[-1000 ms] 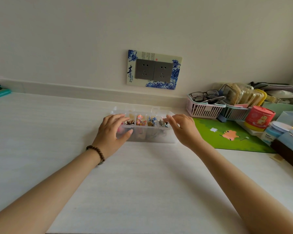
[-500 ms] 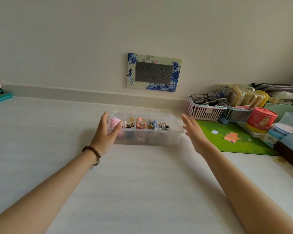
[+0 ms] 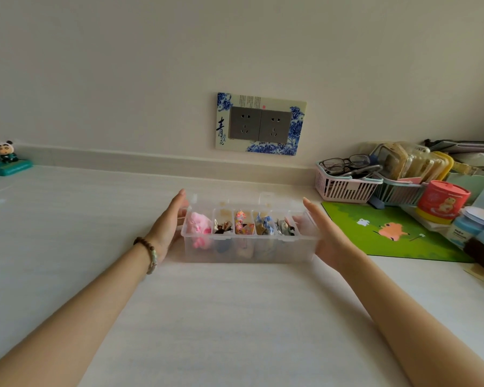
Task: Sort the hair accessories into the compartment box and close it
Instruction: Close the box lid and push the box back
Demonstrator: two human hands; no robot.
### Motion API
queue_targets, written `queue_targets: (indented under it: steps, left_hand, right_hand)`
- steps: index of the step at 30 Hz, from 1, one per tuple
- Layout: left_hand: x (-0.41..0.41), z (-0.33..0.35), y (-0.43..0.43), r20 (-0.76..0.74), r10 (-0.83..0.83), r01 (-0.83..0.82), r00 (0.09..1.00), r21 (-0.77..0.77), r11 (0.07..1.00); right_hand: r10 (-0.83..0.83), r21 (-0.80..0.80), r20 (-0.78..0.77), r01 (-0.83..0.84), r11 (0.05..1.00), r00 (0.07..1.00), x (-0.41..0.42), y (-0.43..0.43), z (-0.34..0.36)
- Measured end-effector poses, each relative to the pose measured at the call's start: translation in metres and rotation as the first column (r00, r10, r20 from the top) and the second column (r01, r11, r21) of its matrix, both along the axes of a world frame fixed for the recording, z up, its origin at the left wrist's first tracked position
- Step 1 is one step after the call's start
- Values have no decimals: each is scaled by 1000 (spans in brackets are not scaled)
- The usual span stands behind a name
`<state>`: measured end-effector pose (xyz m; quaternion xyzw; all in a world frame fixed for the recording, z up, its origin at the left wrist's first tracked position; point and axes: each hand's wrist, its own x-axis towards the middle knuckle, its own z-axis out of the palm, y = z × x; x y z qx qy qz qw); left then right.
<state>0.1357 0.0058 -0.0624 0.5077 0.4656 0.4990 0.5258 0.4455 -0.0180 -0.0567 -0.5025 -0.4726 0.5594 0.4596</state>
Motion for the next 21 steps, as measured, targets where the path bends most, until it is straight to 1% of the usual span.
queue_targets:
  steps: [4, 9, 12, 15, 19, 21]
  left_hand:
    - [8, 3, -7, -31, -13, 13, 999, -10, 1000]
    - [4, 9, -13, 27, 9, -12, 1000, 80, 997]
    - [4, 12, -16, 11, 26, -27, 1000, 175, 984]
    - [5, 16, -15, -29, 90, -79, 996, 274, 958]
    - [6, 23, -19, -67, 174, -130, 982, 428, 895]
    - [8, 28, -24, -102, 193, -122, 976, 475, 871]
  right_hand:
    - [-29, 50, -83, 33, 998, 996, -5, -6, 0]
    - [-48, 125, -141, 66, 990, 989, -7, -13, 5]
    - [-58, 195, -133, 84, 977, 989, -13, -19, 10]
    - [-75, 239, -136, 106, 965, 988, -15, -21, 13]
    - [-117, 364, -30, 120, 924, 993, -18, -28, 25]
    - [-132, 423, 10, 116, 899, 991, -21, -33, 33]
